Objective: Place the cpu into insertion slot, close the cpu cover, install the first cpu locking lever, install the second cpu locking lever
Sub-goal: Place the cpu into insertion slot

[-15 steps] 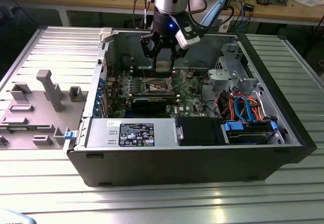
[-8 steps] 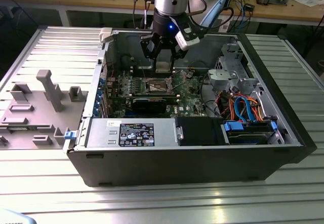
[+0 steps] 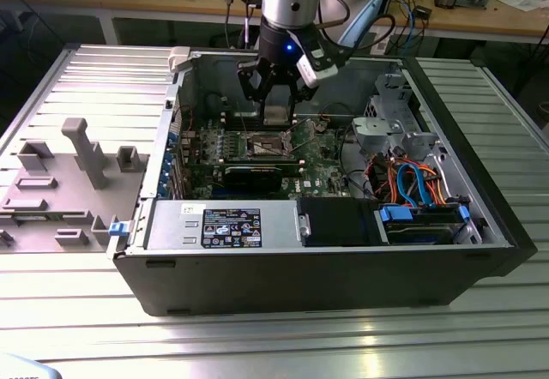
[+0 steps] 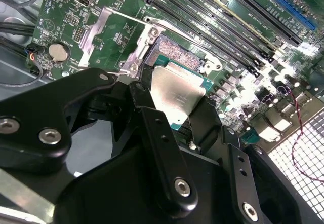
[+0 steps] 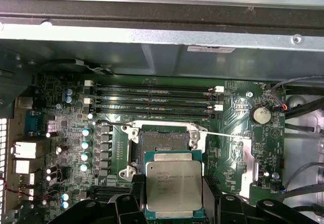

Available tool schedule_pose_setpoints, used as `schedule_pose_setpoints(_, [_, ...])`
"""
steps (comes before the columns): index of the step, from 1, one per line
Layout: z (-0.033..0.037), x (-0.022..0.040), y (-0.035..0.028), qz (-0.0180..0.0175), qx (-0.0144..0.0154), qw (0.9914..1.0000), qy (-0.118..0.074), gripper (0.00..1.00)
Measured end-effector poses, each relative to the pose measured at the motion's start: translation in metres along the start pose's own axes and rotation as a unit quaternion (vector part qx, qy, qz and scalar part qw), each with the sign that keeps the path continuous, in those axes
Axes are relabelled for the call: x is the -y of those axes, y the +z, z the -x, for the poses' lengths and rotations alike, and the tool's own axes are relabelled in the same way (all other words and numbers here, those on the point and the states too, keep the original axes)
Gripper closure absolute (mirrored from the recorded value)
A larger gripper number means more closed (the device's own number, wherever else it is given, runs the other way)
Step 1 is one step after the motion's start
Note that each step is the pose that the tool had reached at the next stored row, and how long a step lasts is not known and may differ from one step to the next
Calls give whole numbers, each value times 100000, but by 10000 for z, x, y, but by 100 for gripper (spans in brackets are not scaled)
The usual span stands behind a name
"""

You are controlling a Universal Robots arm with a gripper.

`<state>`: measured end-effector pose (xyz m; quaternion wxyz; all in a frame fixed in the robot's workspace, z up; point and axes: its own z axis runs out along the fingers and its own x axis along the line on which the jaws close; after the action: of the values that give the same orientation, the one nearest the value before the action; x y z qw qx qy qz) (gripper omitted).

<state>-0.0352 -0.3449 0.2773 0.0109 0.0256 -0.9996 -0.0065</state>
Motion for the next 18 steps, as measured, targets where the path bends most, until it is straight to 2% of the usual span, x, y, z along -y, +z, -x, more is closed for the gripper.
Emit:
schedule_pose_setpoints(10, [0, 0, 11, -1, -2, 100000, 92, 46])
schedule_pose_setpoints(18, [0, 0, 15, 29, 20, 99985, 1717, 46])
